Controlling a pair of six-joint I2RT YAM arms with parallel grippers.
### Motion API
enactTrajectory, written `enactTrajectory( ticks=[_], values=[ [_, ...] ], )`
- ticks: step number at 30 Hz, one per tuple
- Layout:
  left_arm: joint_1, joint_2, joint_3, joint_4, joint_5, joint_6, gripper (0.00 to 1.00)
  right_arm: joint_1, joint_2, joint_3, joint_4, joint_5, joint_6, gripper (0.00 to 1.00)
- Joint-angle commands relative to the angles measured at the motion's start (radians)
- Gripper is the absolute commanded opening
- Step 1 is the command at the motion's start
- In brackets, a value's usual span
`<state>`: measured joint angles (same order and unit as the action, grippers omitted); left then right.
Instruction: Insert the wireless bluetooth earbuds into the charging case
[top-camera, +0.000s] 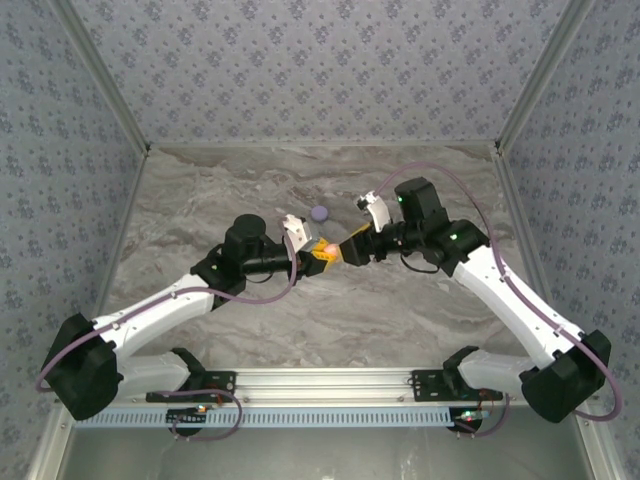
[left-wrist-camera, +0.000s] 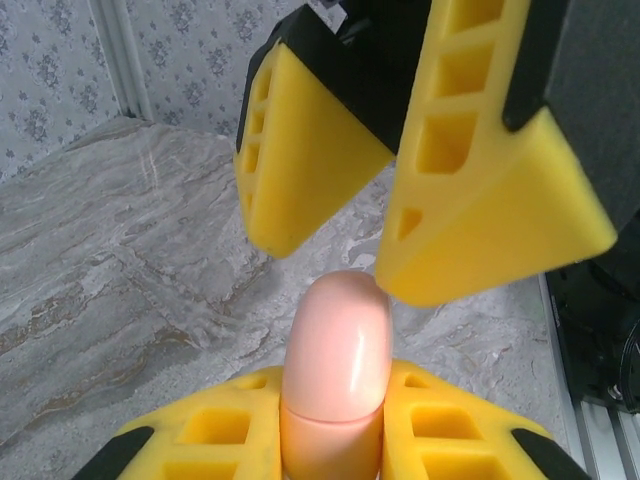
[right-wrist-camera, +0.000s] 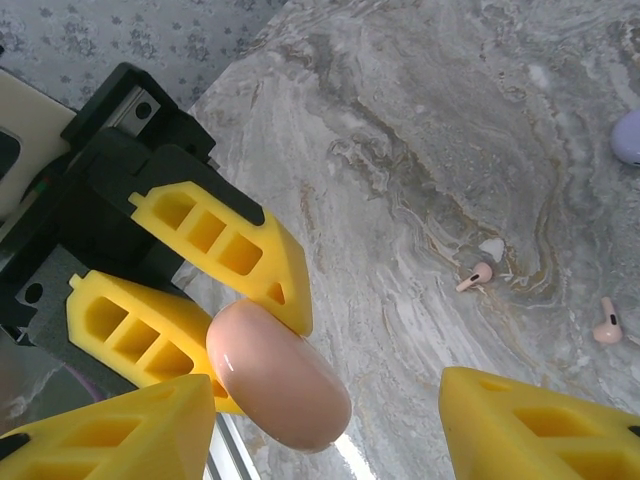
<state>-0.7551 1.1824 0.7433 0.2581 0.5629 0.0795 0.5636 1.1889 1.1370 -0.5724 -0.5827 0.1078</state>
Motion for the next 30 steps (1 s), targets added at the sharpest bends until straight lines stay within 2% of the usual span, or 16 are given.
enactTrajectory(
  ticks=[1, 8, 20, 30],
  values=[
    [0.005, 0.000, 0.043, 0.030, 0.032, -0.012, 0.21, 0.019, 0.017, 0.018, -0.024, -0.037, -0.041, 0.63],
    [0.005, -0.004, 0.042, 0.053, 0.092, -0.016, 0.21, 0.024, 0.030, 0.018, -0.024, -0.014, -0.041, 0.60],
    [0.011, -0.004, 0.037, 0.071, 0.074, -0.045, 0.21, 0.023, 0.025, 0.018, -0.024, -0.066, -0.049, 0.28],
    [0.018, 0.006, 0.036, 0.089, 0.082, -0.085, 0.26, 0.020, -0.004, 0.017, 0.000, -0.083, -0.037, 0.24]
  ],
)
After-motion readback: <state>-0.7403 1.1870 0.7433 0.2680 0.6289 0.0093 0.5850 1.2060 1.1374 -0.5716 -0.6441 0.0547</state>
